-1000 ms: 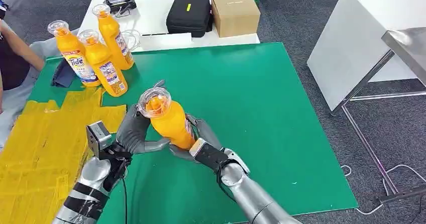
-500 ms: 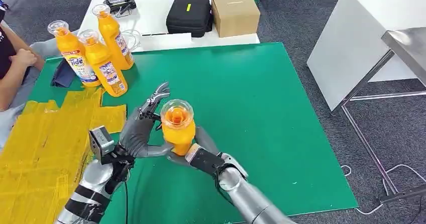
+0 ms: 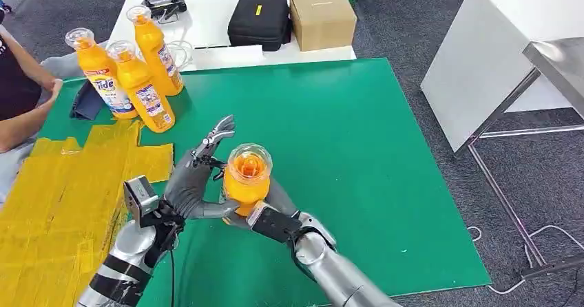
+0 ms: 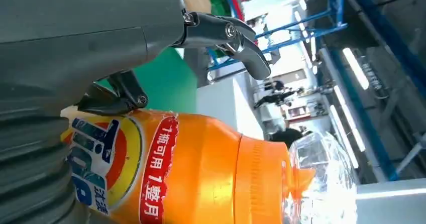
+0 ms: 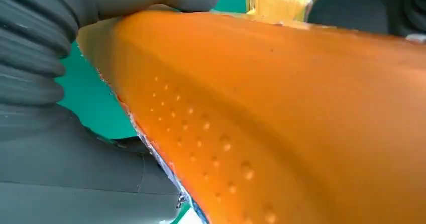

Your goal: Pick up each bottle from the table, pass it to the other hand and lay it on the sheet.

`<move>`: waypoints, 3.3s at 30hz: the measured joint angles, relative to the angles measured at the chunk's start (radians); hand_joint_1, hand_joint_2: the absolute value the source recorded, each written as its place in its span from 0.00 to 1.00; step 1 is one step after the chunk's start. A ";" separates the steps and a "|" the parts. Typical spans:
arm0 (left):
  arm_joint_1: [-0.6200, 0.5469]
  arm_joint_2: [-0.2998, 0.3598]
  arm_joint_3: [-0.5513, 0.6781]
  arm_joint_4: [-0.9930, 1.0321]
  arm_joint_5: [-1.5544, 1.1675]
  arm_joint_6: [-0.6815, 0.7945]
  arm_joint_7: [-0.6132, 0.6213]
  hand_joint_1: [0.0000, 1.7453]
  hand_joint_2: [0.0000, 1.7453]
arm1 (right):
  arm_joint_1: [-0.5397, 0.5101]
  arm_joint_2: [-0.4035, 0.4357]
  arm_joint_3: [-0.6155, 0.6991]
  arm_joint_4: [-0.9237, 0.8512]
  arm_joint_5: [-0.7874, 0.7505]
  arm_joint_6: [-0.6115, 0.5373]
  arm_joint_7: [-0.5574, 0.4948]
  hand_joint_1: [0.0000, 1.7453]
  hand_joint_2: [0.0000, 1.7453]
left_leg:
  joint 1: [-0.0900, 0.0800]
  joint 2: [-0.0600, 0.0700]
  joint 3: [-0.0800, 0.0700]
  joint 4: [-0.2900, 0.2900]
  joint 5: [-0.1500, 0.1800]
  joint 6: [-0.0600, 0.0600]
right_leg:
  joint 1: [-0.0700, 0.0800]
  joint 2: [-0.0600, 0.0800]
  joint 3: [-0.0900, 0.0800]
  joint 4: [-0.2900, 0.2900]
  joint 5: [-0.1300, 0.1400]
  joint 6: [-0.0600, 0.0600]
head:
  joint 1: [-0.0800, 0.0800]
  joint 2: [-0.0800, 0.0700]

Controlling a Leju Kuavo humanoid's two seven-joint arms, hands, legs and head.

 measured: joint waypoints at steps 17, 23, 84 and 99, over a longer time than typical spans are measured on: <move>0.078 0.010 0.091 -0.010 0.031 0.077 0.018 0.00 1.00 | 0.146 -0.052 -0.072 -0.432 -0.146 -0.139 -0.024 1.00 1.00 | 0.000 0.000 0.000 0.000 0.000 0.000 | 0.000 0.000 0.000 0.000 0.000 0.000 | 0.000 0.000; 0.092 0.011 0.129 -0.009 0.033 0.091 0.026 0.00 1.00 | 0.178 -0.063 -0.102 -0.521 -0.175 -0.152 -0.035 1.00 1.00 | 0.000 0.000 0.000 0.000 0.000 0.000 | 0.000 0.000 0.000 0.000 0.000 0.000 | 0.000 0.000; 0.071 -0.003 0.092 -0.040 0.044 0.018 0.051 0.00 1.00 | -0.035 0.003 0.092 -0.165 0.143 -0.109 0.200 1.00 1.00 | 0.000 0.000 0.000 0.000 0.000 0.000 | 0.000 0.000 0.000 0.000 0.000 0.000 | 0.000 0.000; 0.134 -0.020 0.097 -0.137 0.021 0.092 0.000 1.00 1.00 | -0.063 0.010 0.101 -0.132 0.132 -0.082 0.199 1.00 1.00 | 0.000 0.000 0.000 0.000 0.000 0.000 | 0.000 0.000 -0.001 0.000 0.000 0.000 | 0.000 0.000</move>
